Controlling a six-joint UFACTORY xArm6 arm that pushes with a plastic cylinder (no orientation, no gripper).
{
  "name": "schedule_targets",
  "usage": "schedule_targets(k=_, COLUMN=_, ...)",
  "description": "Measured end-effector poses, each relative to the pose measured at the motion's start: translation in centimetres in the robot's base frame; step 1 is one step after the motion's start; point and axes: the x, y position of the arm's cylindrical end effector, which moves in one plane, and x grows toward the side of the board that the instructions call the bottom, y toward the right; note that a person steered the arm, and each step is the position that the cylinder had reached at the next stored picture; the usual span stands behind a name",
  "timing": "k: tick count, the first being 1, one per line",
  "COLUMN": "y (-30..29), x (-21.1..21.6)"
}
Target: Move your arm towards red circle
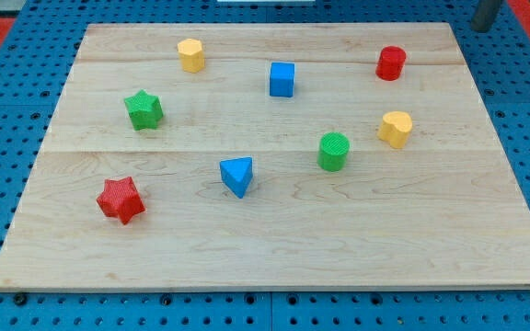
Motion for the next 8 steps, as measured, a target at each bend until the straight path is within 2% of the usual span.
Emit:
schedule_targets(k=5, y=-0.5, x=-0.4)
schedule_targets(k=6, y=-0.5, x=2.2)
schedule_targets(k=7, y=-0.8, x=9.6)
schedule_targets(k=8, y=-3.0, x=10.6)
